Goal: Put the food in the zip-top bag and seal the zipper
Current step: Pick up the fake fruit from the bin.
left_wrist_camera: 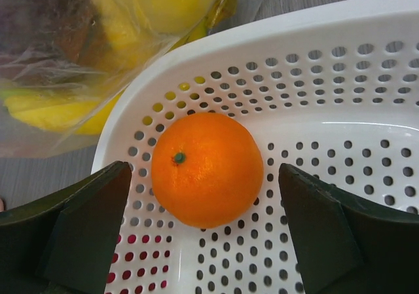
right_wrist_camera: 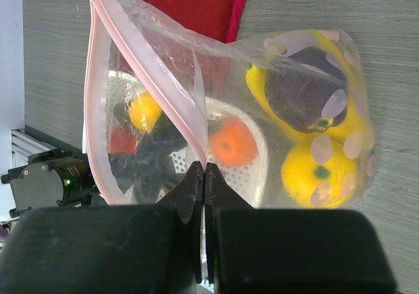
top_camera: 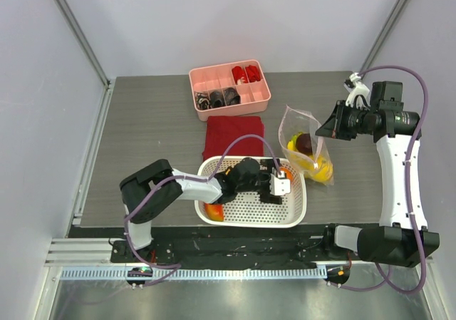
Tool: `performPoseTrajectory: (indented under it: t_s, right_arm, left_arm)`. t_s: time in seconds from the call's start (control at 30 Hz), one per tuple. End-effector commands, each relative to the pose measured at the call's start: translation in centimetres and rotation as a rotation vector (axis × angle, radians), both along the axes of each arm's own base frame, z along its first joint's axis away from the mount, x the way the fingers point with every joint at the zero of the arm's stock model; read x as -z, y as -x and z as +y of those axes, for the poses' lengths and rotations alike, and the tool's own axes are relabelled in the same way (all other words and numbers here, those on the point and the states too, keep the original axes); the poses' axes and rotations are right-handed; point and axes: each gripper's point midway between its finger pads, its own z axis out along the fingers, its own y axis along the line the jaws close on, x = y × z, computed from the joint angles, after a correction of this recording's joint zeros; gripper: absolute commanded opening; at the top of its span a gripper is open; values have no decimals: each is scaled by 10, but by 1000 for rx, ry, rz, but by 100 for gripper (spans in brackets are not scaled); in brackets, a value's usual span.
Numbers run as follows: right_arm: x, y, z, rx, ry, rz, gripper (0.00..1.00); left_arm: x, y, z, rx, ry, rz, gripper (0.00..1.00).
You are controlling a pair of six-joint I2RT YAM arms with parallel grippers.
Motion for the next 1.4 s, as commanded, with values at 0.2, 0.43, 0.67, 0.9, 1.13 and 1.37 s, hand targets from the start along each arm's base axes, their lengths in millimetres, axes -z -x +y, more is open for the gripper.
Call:
performPoseTrajectory:
  t_s: [0.2,0.43,0.67,0.9,1.13,1.37]
  right_arm:
    - [-11,-9,-5,15,10,-39,1]
    - [-11,-5,-5,17,13,-42,1]
    - [-10,-6,-7,23,13,-41,1]
    - [-8,-7,-7,23,8,-33,1]
    - [-7,-12,-4,3,-12,-22,1]
    - [-5,-12,-3,-17,-12,-38,1]
  left_arm:
    - [-3,14,-13,87,16,34,88]
    - [17,15,-7,70,-43,63,91]
    - [10,10,-19,63,-28,78,91]
    - [6,9,-26,55,-31,111,80]
    - [-54,45,21,147,-37,115,57]
    - [-196,79,60,159,134,176,57]
